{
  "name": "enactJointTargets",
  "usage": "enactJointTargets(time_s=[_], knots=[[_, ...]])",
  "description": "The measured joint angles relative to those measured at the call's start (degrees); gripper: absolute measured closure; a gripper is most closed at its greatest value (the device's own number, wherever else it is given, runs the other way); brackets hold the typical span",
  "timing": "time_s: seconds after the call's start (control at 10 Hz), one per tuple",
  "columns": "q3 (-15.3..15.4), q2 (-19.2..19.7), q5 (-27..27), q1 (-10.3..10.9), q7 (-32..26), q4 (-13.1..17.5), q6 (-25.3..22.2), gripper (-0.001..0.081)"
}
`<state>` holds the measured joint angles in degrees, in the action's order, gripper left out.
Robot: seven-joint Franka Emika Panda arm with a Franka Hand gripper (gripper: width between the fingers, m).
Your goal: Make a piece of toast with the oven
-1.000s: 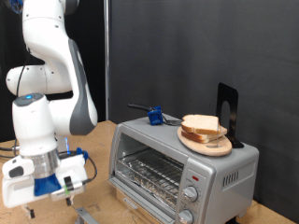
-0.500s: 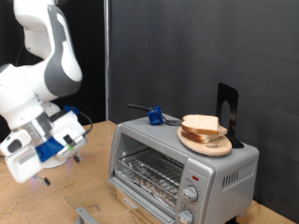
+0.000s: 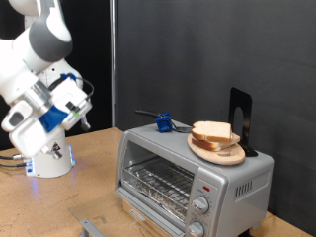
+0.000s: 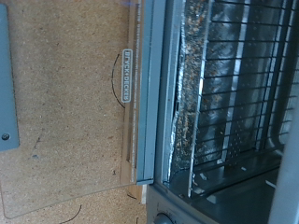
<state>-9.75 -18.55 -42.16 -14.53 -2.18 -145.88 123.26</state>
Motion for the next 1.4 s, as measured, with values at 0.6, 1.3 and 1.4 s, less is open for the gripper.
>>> enactJointTargets(time_s=[0.6, 1.3, 1.4], knots=[[0.7, -4.6, -9.2, 2.7, -3.7, 0.9, -7.3, -0.0003], [7.7, -11.0, 2.5, 4.7, -6.7, 4.0, -11.2, -0.0003], [8.3, -11.4, 1.0, 6.0, -9.3, 4.0, -10.8, -0.0003]])
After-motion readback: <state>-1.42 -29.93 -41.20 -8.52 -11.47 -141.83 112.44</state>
